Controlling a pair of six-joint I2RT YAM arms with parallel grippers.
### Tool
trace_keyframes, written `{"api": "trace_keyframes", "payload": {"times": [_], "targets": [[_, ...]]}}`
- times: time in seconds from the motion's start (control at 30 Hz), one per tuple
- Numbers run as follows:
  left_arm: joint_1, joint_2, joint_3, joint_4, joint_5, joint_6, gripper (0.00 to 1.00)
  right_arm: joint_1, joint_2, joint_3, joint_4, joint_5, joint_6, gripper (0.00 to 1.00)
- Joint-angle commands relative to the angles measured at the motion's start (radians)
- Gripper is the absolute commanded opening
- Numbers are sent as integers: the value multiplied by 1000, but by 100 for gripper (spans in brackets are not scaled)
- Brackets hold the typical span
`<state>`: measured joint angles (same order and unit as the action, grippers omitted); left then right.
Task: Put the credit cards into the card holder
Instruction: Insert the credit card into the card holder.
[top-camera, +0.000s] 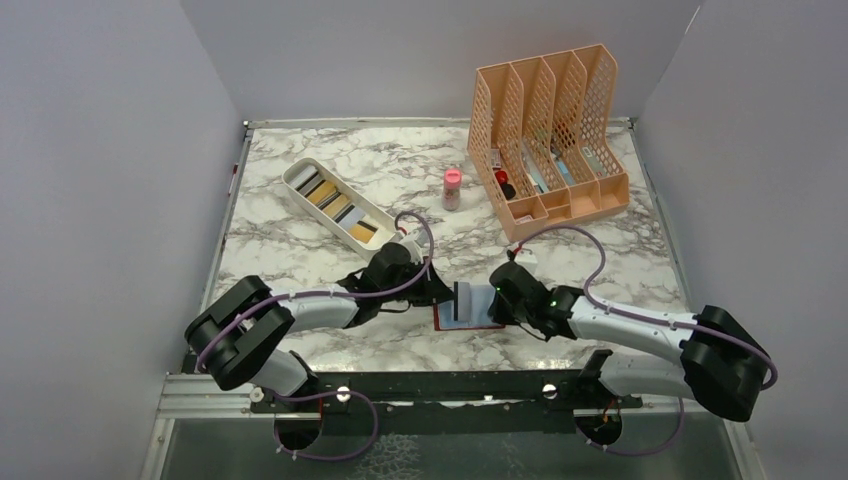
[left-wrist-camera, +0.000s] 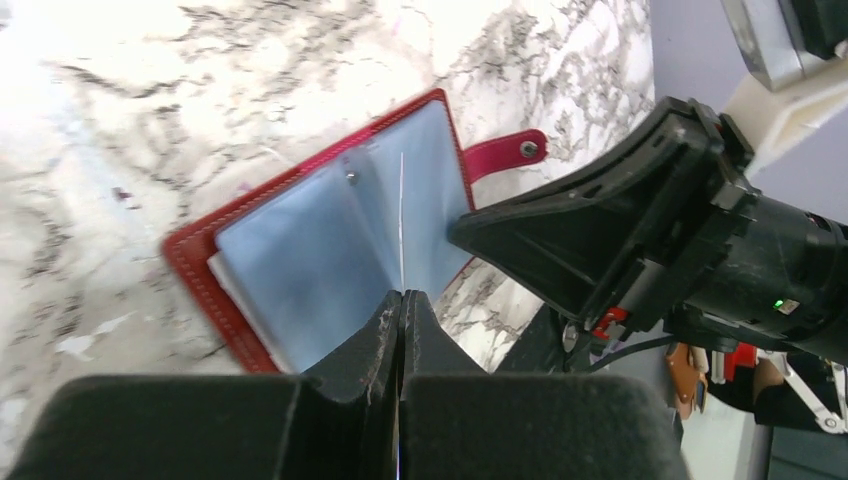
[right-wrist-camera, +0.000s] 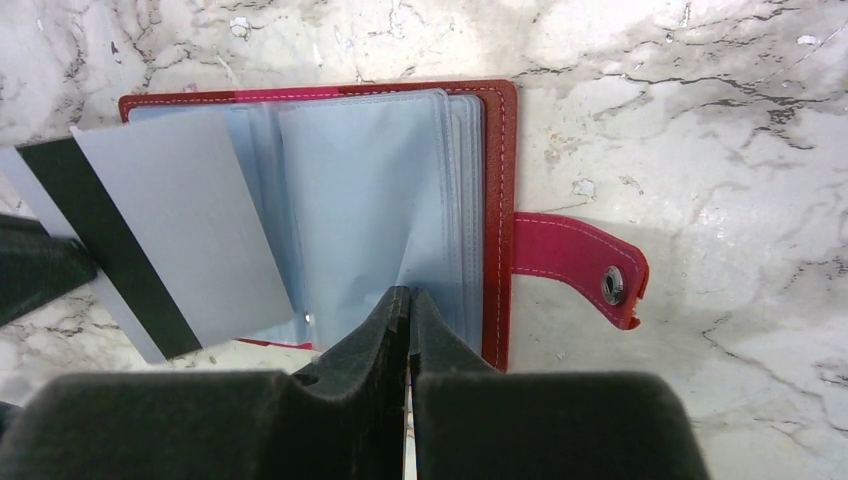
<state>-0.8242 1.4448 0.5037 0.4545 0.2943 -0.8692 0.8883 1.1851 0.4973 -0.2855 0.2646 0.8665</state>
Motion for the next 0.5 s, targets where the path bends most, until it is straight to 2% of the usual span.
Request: {"api": "trace_keyframes", "payload": {"times": [0.0,0.47], "targets": [[28,-42,-22,15,-8,-28,0,-3,-4,-60,-51,48,21,8],[39,44,-37,126,50,-137,0,-3,-20,-55,-55,52,14,8]]}}
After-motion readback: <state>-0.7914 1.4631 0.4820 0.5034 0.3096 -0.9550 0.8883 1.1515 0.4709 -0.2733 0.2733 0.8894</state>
